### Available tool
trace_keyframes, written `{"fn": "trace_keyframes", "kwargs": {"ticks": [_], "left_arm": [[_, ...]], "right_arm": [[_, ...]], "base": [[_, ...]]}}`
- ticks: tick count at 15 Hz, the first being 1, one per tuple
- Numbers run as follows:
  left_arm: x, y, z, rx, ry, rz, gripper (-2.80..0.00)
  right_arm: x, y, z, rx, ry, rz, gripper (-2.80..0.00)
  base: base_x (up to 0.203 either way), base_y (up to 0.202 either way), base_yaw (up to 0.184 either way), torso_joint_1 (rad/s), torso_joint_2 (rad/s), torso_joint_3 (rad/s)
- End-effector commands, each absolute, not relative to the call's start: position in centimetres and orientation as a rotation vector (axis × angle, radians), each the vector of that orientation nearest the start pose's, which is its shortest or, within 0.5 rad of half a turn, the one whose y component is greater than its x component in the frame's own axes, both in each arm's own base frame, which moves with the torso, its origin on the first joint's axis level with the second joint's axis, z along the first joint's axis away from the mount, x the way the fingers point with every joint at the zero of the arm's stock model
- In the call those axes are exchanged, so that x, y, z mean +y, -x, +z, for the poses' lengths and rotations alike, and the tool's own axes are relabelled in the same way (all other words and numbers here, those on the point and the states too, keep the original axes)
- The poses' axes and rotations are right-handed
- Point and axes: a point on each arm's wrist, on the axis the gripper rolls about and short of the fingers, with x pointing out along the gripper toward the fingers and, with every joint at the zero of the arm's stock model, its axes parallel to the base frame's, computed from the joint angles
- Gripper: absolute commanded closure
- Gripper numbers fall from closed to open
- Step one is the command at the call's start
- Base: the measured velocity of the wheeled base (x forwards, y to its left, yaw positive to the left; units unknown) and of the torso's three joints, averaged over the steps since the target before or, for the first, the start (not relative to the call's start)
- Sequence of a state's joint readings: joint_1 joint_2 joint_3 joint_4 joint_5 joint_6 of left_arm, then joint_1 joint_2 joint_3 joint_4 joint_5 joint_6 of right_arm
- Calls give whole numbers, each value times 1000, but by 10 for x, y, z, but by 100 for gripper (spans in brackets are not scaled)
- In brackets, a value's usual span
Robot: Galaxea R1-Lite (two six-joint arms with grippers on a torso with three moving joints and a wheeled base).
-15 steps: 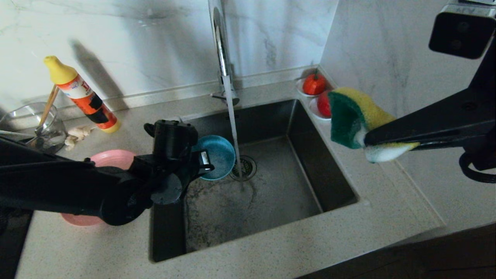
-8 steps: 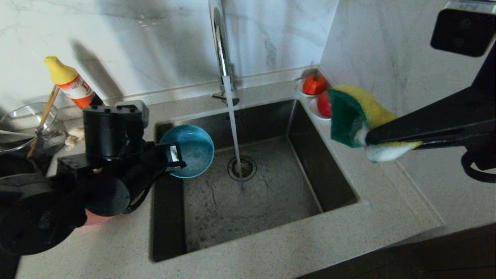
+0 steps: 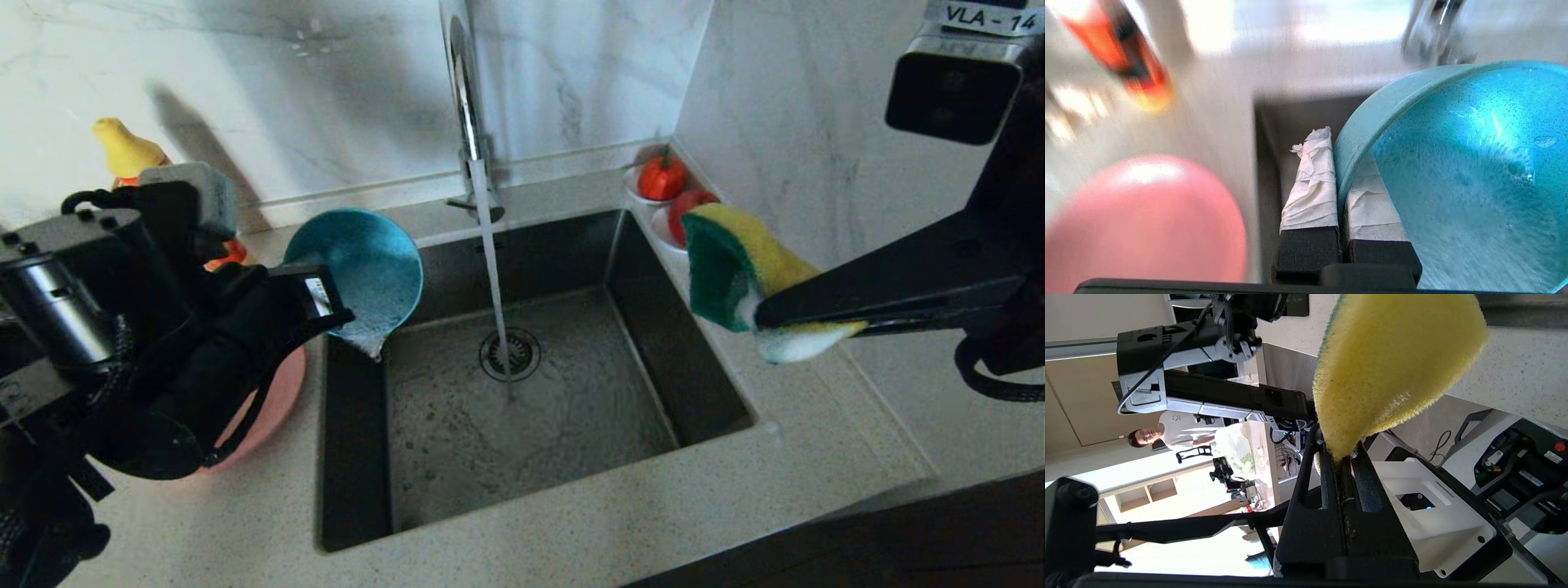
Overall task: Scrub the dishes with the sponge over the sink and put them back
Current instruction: Rinse the bowl
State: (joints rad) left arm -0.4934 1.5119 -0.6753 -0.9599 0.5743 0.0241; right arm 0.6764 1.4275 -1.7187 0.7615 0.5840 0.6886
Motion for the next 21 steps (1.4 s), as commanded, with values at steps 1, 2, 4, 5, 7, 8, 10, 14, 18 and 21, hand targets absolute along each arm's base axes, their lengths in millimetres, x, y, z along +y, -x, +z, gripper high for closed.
{"fn": "trace_keyframes", "kwargs": {"ticks": [1,2,4,5,7,8,10,14,18,21], "left_arm": [[-110,-229,232,-248,-21,99,0],[-111,-231,230,-285,-48,108,0],[-112,-232,232,-361,-100,134,0],[-112,-231,235,-389,-111,144,0],[-113,-230,233,-398,-114,141,0],[-113,-229,234,-402,-112,138,0],[-115,-229,233,-400,-124,132,0],[-114,-225,243,-432,-111,134,0],[-108,-213,259,-495,-128,121,0],[-107,-211,267,-525,-121,125,0]], "right_arm": [[134,-147,371,929,-558,1003,0],[135,-148,370,932,-558,1000,0],[136,-150,369,923,-558,1006,0],[137,-151,369,925,-559,1003,0],[138,-151,368,925,-557,1003,0],[138,-151,368,927,-555,1004,0],[137,-151,368,925,-556,1005,0],[137,-151,369,924,-556,1006,0],[137,-151,368,925,-556,1005,0],[137,-151,369,923,-556,1007,0]], "base": [[0,0,0,0,0,0],[0,0,0,0,0,0],[0,0,0,0,0,0],[0,0,0,0,0,0],[0,0,0,0,0,0],[0,0,0,0,0,0],[0,0,0,0,0,0],[0,0,0,0,0,0],[0,0,0,0,0,0],[0,0,0,0,0,0]]}}
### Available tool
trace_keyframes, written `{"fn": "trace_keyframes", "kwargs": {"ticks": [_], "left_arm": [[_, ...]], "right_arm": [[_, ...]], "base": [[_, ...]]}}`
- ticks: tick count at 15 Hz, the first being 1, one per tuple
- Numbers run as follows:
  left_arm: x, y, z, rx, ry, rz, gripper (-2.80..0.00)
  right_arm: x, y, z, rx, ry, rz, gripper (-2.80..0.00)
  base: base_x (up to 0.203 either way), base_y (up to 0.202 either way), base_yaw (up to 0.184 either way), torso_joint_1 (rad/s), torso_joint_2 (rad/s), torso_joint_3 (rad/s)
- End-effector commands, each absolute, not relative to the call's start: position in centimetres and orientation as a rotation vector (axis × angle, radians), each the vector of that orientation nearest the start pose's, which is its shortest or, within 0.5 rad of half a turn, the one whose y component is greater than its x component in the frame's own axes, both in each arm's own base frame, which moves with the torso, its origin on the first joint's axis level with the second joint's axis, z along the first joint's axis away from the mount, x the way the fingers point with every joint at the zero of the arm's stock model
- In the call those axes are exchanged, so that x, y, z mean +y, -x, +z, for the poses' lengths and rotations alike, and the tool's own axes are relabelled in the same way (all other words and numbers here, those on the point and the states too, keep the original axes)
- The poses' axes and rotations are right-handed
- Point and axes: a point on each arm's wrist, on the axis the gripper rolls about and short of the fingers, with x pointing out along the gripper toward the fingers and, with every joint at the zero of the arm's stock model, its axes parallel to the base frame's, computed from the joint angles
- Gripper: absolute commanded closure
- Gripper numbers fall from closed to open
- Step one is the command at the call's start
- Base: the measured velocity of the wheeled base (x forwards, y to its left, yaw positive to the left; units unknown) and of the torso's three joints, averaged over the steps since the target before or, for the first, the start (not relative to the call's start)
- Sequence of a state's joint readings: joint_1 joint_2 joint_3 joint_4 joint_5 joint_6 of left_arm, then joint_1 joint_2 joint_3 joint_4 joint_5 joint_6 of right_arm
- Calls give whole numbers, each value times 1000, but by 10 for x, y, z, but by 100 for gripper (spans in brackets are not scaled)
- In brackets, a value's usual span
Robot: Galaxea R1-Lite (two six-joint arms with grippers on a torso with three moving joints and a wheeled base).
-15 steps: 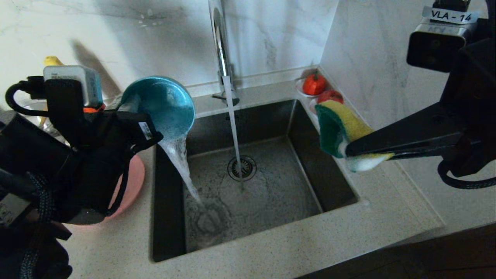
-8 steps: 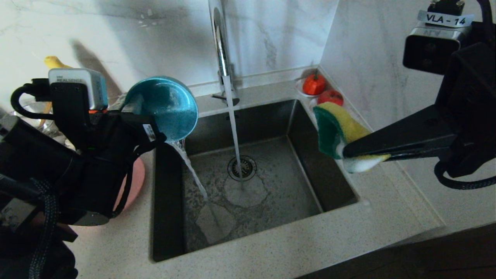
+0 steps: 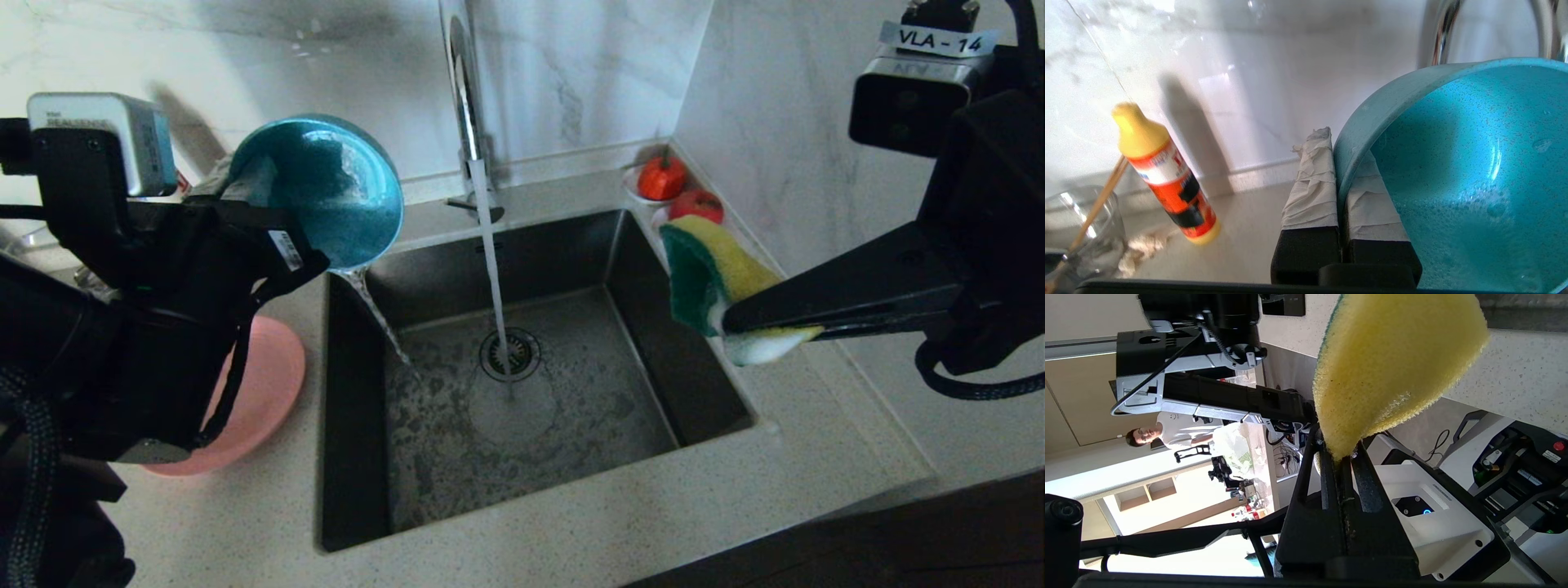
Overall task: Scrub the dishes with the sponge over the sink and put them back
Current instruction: Rinse the bowl
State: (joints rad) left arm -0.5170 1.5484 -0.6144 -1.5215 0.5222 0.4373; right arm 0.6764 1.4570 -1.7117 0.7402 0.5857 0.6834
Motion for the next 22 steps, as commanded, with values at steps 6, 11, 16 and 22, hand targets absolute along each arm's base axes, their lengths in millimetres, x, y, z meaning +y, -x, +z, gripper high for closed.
{"fn": "trace_keyframes", "kwargs": {"ticks": [6,11,16,22], "left_arm": [[-106,-207,291,-626,-125,98,0],[-105,-201,297,-687,-174,29,0],[-102,-195,301,-731,-230,-8,0],[-100,-192,304,-746,-238,-11,0]], "right_arm": [[139,-153,368,915,-557,1010,0],[139,-153,367,918,-557,1009,0],[141,-157,364,928,-555,1002,0],[143,-158,361,914,-559,1009,0]], "base": [[0,0,0,0,0,0],[0,0,0,0,0,0],[0,0,0,0,0,0],[0,0,0,0,0,0]]}}
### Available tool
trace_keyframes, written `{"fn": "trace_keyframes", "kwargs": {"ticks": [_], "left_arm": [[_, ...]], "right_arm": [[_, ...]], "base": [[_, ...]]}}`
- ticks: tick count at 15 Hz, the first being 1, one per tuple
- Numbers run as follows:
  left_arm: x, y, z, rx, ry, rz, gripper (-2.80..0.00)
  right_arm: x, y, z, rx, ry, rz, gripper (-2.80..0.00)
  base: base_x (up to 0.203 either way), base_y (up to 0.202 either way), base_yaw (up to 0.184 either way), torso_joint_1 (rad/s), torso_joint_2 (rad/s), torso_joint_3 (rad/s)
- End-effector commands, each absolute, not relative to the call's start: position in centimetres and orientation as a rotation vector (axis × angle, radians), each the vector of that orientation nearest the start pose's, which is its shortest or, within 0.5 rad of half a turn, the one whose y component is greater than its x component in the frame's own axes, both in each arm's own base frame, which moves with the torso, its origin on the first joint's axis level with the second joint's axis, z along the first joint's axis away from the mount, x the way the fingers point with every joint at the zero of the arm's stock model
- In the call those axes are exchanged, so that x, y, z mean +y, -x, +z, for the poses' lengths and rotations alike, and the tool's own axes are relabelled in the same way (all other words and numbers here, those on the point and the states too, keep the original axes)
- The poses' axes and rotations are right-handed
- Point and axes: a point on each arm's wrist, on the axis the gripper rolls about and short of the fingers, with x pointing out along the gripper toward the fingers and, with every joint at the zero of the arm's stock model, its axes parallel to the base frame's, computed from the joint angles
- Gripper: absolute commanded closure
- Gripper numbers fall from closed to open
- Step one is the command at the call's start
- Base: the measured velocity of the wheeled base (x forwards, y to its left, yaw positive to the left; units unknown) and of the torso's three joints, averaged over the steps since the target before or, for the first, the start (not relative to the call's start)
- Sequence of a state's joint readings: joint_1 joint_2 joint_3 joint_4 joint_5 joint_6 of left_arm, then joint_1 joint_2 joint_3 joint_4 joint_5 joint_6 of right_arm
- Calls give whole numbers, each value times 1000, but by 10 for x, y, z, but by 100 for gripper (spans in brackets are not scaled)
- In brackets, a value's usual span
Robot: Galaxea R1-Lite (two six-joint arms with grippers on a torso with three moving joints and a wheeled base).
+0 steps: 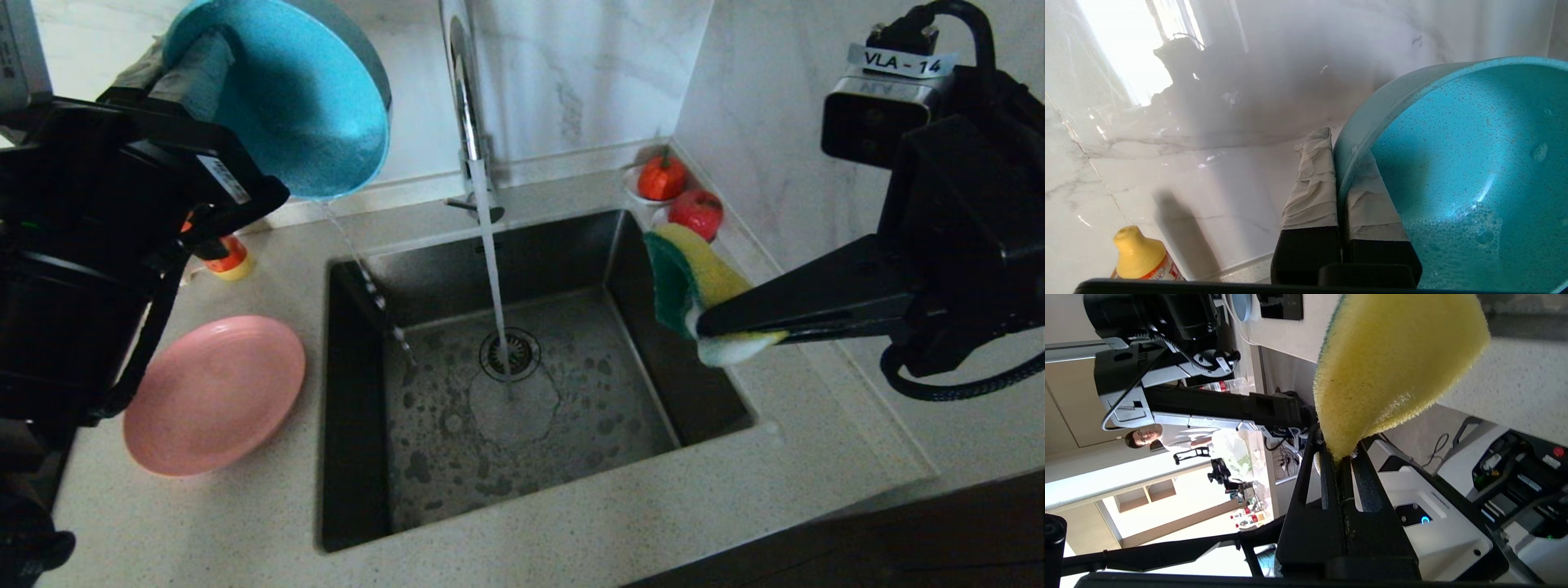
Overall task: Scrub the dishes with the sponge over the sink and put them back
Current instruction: Rinse the bowl, then place the bowl on the table
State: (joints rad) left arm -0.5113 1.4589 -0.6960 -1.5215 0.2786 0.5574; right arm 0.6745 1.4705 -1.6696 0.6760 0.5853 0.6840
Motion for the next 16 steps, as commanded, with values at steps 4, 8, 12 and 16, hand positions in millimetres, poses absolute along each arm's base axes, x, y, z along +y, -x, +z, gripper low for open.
{"fn": "trace_keyframes", "kwargs": {"ticks": [4,8,12,16], "left_arm": [[-100,-192,303,-745,-239,-10,0],[-103,-201,290,-660,-219,39,0],[-108,-215,259,-422,-172,63,0],[-107,-215,239,-153,-134,51,0]], "right_arm": [[142,-157,362,906,-560,1012,0],[138,-152,366,895,-563,1021,0],[131,-142,370,884,-563,1029,0],[123,-132,372,888,-562,1026,0]], "base": [[0,0,0,0,0,0],[0,0,0,0,0,0],[0,0,0,0,0,0],[0,0,0,0,0,0]]}}
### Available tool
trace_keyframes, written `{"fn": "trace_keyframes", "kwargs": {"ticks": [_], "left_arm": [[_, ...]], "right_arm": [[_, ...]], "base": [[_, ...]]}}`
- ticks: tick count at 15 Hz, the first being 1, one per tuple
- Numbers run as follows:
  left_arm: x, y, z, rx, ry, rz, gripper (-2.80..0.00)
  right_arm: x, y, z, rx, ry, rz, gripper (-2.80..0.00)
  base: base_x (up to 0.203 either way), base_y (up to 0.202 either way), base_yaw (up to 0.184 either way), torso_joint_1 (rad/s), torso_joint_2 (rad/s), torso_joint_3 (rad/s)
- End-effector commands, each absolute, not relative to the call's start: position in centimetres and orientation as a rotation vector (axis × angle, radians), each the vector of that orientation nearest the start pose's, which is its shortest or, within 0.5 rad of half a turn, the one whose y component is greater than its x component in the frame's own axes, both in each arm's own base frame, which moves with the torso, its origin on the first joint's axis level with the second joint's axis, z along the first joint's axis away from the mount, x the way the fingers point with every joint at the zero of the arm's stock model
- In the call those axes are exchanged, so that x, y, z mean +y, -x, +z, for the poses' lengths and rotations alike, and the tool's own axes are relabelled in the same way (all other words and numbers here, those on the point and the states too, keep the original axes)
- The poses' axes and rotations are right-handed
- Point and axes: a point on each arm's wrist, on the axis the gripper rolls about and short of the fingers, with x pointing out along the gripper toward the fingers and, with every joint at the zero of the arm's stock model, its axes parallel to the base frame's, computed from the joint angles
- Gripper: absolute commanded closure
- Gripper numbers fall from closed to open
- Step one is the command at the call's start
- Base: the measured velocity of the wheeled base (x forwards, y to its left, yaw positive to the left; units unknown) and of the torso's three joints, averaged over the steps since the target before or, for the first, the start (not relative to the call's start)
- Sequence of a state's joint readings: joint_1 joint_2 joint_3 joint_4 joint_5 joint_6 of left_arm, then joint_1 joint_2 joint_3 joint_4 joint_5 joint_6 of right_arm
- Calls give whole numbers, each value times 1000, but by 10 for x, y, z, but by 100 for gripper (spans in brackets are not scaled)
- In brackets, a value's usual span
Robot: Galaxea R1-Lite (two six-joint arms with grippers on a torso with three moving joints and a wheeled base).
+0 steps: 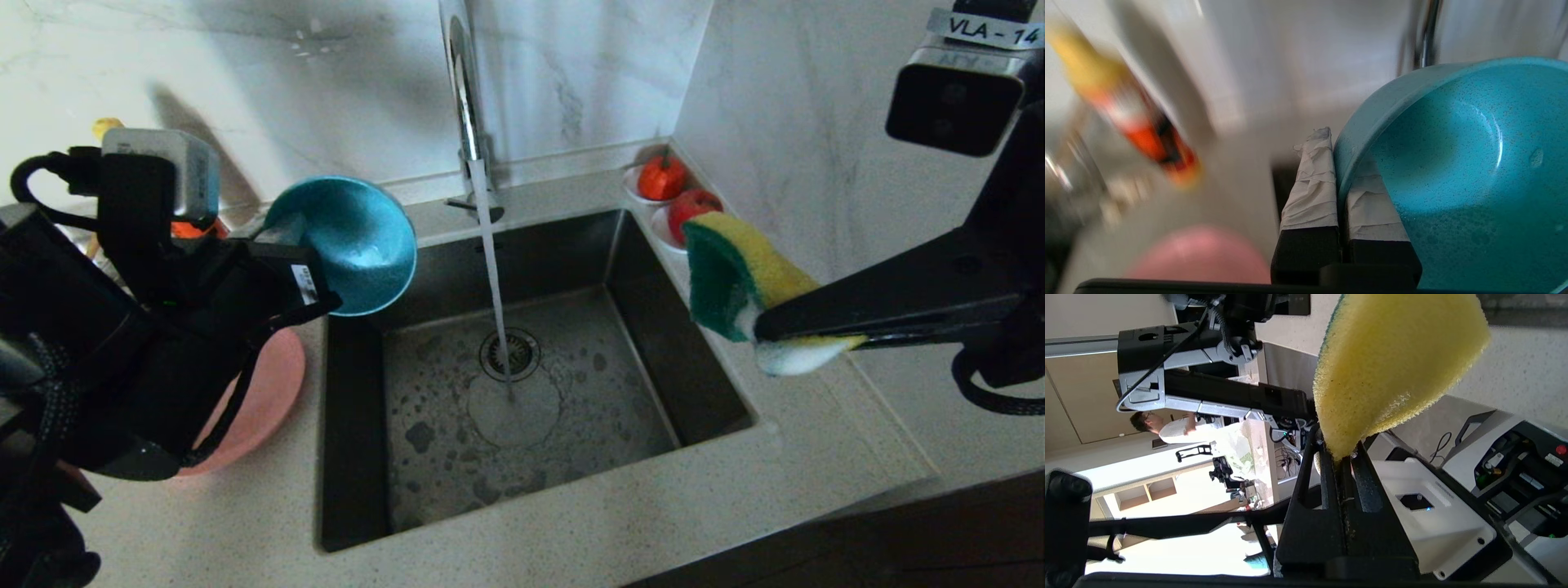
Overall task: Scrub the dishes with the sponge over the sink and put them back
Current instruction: Place the bowl on the table
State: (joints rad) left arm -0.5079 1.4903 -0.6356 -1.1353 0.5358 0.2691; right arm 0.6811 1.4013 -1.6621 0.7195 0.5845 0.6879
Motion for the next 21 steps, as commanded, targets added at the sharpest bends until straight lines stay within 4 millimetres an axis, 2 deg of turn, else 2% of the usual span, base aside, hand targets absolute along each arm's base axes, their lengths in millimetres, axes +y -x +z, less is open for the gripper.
{"fn": "trace_keyframes", "kwargs": {"ticks": [1,4,8,10,13,16,21], "left_arm": [[-104,-210,238,-93,-114,44,0],[-92,-191,244,90,-38,43,0],[-65,-151,275,237,100,82,0],[-49,-149,280,256,142,176,0],[-22,-153,278,262,163,356,0],[4,-148,276,290,195,513,0],[31,-141,269,361,275,653,0]], "right_arm": [[122,-131,373,885,-562,1027,0],[117,-125,372,887,-563,1023,0],[113,-120,372,901,-561,1015,0],[112,-118,372,906,-561,1014,0],[106,-114,374,896,-563,1003,0],[105,-112,373,897,-563,996,0],[102,-110,375,887,-564,1000,0]], "base": [[0,0,0,0,0,0],[0,0,0,0,0,0],[0,0,0,0,0,0],[0,0,0,0,0,0],[0,0,0,0,0,0],[0,0,0,0,0,0],[0,0,0,0,0,0]]}}
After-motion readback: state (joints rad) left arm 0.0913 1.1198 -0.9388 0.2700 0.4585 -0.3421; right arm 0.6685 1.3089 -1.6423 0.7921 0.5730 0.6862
